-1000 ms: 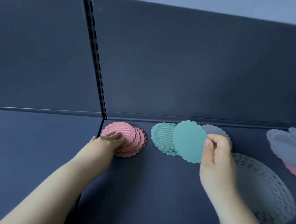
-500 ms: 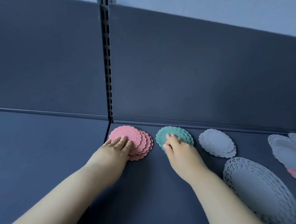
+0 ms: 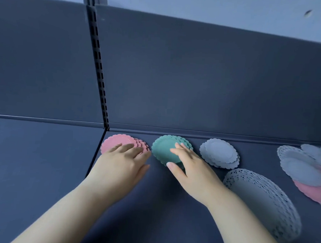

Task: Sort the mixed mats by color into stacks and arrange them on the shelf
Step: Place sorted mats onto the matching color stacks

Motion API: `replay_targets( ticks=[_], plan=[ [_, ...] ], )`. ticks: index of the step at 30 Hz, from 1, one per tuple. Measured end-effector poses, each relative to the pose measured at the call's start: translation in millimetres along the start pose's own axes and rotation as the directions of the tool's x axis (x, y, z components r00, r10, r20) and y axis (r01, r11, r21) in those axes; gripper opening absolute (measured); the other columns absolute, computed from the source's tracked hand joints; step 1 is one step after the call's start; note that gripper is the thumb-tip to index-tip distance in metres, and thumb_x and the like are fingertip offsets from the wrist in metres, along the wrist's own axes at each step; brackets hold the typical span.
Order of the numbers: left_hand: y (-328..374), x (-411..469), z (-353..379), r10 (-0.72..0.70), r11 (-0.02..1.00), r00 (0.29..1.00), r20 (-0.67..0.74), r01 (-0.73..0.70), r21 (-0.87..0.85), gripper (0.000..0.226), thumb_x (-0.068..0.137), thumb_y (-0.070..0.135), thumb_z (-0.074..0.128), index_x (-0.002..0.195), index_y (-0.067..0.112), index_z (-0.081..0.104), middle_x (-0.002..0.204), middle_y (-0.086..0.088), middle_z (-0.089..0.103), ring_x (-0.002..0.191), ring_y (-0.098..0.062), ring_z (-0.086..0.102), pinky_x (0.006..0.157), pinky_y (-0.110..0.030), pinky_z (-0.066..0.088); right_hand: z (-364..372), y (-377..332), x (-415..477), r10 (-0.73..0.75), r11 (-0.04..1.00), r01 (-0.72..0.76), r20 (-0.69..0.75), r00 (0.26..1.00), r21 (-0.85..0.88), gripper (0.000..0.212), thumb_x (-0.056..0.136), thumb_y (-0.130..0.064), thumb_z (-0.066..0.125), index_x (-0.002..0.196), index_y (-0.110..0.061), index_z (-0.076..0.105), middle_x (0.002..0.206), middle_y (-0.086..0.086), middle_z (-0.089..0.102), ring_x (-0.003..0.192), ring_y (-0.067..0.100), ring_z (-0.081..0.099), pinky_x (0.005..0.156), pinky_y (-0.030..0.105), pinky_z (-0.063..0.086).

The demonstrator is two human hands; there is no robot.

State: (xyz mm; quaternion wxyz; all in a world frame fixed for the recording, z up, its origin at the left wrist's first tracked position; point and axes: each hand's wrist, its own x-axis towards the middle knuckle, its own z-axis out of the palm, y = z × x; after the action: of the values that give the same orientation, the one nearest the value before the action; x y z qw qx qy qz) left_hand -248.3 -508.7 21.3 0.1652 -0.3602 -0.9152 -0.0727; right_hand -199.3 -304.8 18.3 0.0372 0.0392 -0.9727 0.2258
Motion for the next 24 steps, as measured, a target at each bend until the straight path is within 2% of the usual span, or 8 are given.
replay_targets(
  ticks=[3,8,12,15,19,21,24],
  plan=[
    [37.6,7.5,-4.9,0.012,0.999,0.999,-0.042,-0.013,-0.029,0.041,0.085,0.034,0.039,0.1,0.016,0.073,0.095,0.001,0.072,0.087,-0.022,0.069,0.071,-0.033,0.055,-18.5,15.6,-18.4,-0.03,1.0,0.03,-0.014,0.999,-0.003,0.051,0.094,-0.049,0.035,0.141,-0.032,0.027,0.154,-0.016,0.01,0.139,-0.004,0.0,0.102,0.011,0.004],
    [118.5,30.9,1.5,0.045,0.997,0.997,-0.06,-0.049,-0.067,0.04,0.086,0.034,0.041,0.104,0.015,0.072,0.099,0.001,0.071,0.092,-0.022,0.067,0.077,-0.035,0.055,-54.2,73.4,-63.2,-0.006,1.0,0.006,-0.023,1.0,-0.013,0.054,0.09,-0.055,0.034,0.141,-0.039,0.022,0.154,-0.019,0.008,0.139,-0.004,0.0,0.113,0.025,0.013],
    [201.8,55.8,16.1,0.095,0.989,0.994,-0.06,-0.101,-0.112,0.037,0.086,0.035,0.043,0.104,0.019,0.071,0.1,0.004,0.071,0.091,-0.02,0.067,0.078,-0.033,0.053,-91.6,140.3,-115.6,0.047,0.999,-0.048,-0.04,0.998,-0.017,0.054,0.09,-0.055,0.033,0.141,-0.039,0.021,0.153,-0.02,0.008,0.139,-0.006,0.0,0.111,0.021,0.012],
    [267.6,73.6,34.7,0.151,0.979,0.986,-0.069,-0.159,-0.129,0.036,0.085,0.034,0.044,0.104,0.019,0.071,0.099,0.004,0.071,0.09,-0.02,0.067,0.078,-0.032,0.054,-117.1,195.6,-155.3,0.138,0.99,-0.138,-0.073,0.988,0.005,0.053,0.092,-0.05,0.036,0.141,-0.035,0.025,0.152,-0.018,0.014,0.139,-0.003,0.01,0.107,0.016,0.012],
    [338.3,93.2,57.8,0.191,0.964,0.979,-0.074,-0.201,-0.171,0.036,0.085,0.033,0.043,0.102,0.02,0.071,0.097,0.004,0.071,0.088,-0.019,0.067,0.076,-0.031,0.055,-137.9,263.9,-193.6,0.291,0.957,-0.289,-0.141,0.946,0.035,0.046,0.094,-0.041,0.04,0.138,-0.029,0.033,0.148,-0.011,0.032,0.133,0.009,0.032,0.096,0.018,0.027],
    [363.6,103.1,67.3,0.209,0.962,0.976,-0.054,-0.216,-0.168,0.037,0.084,0.034,0.041,0.099,0.021,0.072,0.094,0.005,0.071,0.086,-0.018,0.068,0.075,-0.03,0.055,-142.0,291.9,-204.9,0.335,0.941,-0.338,-0.172,0.926,0.013,0.043,0.096,-0.033,0.04,0.137,-0.022,0.036,0.149,-0.006,0.032,0.136,0.011,0.029,0.101,0.021,0.027],
    [385.8,119.4,84.4,0.212,0.965,0.977,-0.031,-0.214,-0.152,0.034,0.082,0.033,0.042,0.094,0.02,0.071,0.089,0.005,0.071,0.081,-0.019,0.067,0.074,-0.03,0.055,-147.2,320.8,-210.9,0.351,0.933,-0.36,-0.171,0.921,-0.025,0.042,0.096,-0.025,0.041,0.138,-0.016,0.037,0.151,-0.002,0.028,0.141,0.01,0.018,0.108,0.021,0.018]
  ],
)
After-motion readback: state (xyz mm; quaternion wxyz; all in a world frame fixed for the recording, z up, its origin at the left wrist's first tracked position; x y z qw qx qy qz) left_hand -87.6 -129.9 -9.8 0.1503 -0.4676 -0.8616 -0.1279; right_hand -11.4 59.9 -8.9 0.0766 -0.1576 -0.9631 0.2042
